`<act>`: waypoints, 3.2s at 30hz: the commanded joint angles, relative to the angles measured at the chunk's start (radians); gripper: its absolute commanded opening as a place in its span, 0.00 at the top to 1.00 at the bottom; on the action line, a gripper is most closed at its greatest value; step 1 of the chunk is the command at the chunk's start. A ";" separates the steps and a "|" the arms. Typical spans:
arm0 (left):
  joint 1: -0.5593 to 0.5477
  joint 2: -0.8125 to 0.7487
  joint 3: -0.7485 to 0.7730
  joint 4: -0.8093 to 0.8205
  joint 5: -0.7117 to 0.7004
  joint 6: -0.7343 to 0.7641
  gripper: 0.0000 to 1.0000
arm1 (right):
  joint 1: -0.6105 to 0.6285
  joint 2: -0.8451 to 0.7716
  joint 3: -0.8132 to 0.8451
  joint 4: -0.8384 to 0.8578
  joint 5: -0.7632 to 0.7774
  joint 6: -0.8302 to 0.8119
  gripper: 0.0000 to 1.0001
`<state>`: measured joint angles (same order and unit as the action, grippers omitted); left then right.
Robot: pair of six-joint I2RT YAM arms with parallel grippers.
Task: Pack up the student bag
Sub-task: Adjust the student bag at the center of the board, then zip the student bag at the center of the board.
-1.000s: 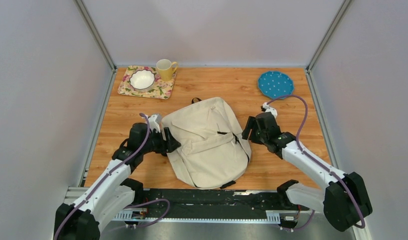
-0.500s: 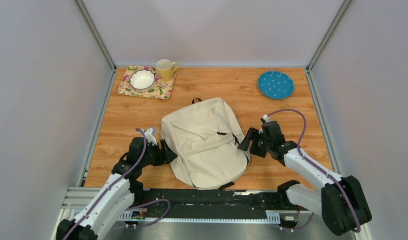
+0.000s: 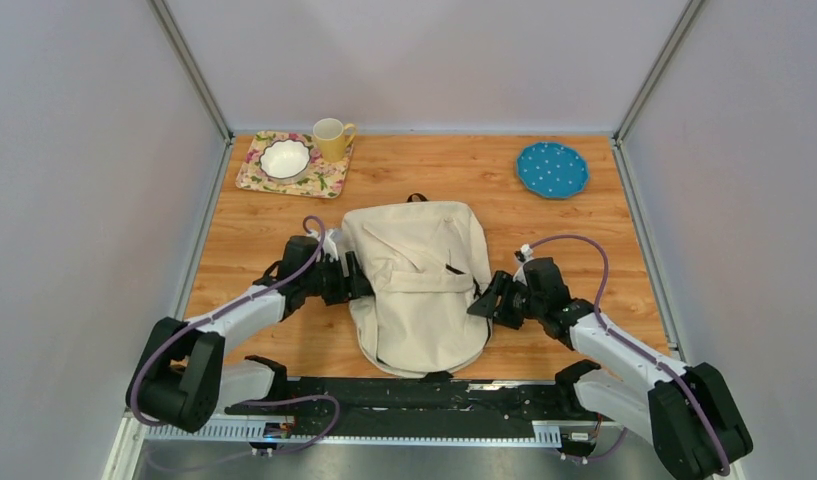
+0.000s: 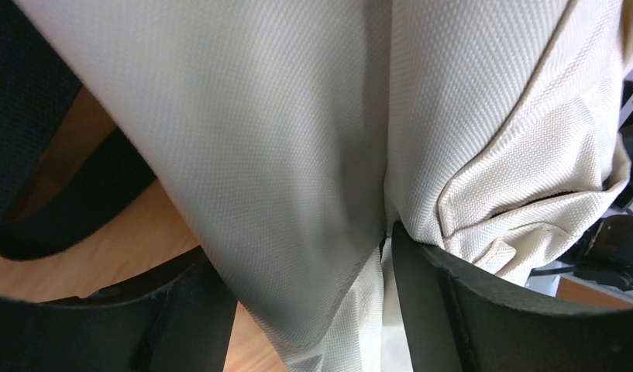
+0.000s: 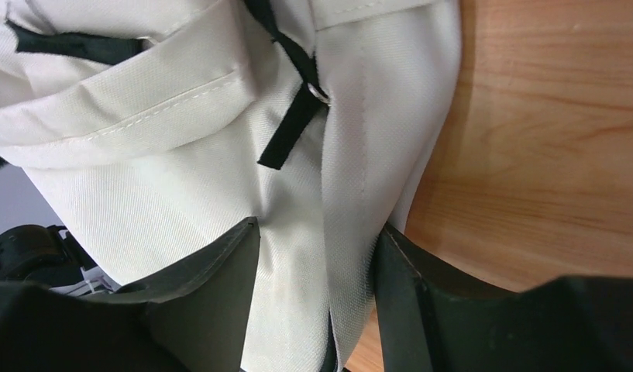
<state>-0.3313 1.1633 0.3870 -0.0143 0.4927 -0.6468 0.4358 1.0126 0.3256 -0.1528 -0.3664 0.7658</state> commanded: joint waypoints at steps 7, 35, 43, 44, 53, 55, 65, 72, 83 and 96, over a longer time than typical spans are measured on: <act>-0.028 0.234 0.420 -0.133 -0.003 0.194 0.23 | 0.021 -0.147 0.050 -0.082 0.101 0.093 0.45; -0.023 -0.240 -0.103 0.089 -0.014 0.032 0.20 | 0.014 0.078 0.222 -0.160 0.285 -0.032 0.34; -0.061 -0.148 -0.115 0.125 0.037 0.013 0.39 | 0.001 0.245 0.366 -0.191 0.306 -0.069 0.44; -0.061 -0.157 -0.120 0.103 0.014 0.019 0.40 | 0.001 0.229 0.375 -0.208 0.340 -0.066 0.43; -0.061 -0.319 -0.030 -0.131 -0.227 0.108 0.21 | 0.004 0.127 0.461 -0.152 0.419 -0.134 0.35; -0.060 -0.333 0.006 -0.160 -0.262 0.122 0.21 | 0.006 0.176 0.486 -0.134 0.382 -0.158 0.35; -0.191 -0.119 0.292 -0.082 -0.224 0.338 0.20 | 0.034 0.343 0.648 -0.160 0.216 -0.390 0.38; -0.322 0.102 0.466 -0.032 -0.129 0.634 0.20 | 0.034 0.400 0.596 -0.093 0.162 -0.461 0.39; -0.462 0.380 0.671 -0.110 -0.048 0.927 0.19 | 0.040 0.439 0.581 -0.079 0.139 -0.487 0.45; -0.492 0.529 0.748 -0.159 -0.105 0.951 0.26 | 0.041 0.431 0.544 -0.083 0.162 -0.490 0.63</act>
<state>-0.8223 1.6661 1.0832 -0.1600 0.3958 0.2775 0.4702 1.4517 0.8818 -0.2646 -0.2123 0.2863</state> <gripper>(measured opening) 0.784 0.393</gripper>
